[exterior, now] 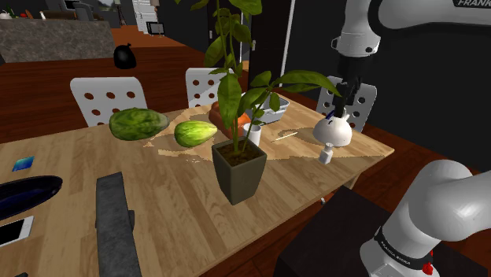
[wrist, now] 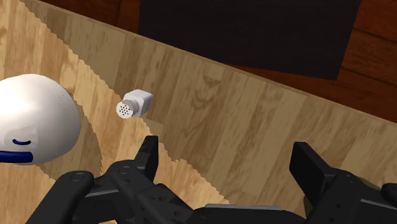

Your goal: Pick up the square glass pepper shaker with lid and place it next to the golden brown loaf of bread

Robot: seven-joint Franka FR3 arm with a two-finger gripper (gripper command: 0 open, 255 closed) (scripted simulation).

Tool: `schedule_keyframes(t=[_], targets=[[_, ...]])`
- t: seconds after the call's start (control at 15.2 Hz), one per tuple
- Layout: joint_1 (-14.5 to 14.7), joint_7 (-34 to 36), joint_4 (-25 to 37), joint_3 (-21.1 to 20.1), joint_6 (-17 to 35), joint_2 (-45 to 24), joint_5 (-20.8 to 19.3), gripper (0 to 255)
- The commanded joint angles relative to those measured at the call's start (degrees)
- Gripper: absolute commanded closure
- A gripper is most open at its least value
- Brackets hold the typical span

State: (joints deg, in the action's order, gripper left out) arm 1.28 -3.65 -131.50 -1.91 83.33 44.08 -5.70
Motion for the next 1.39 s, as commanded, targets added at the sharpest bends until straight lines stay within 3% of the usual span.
schedule_keyframes(t=[0.0, 0.66, 1.32], targets=[[0.00, 0.00, 0.00, 0.00, 0.00, 0.00, 0.00, 0], [-3.02, -8.99, -12.10, 11.18, 15.89, -3.46, -4.28, 0], [-5.23, -19.05, -16.73, 23.03, 33.80, -17.07, -6.32, 0]])
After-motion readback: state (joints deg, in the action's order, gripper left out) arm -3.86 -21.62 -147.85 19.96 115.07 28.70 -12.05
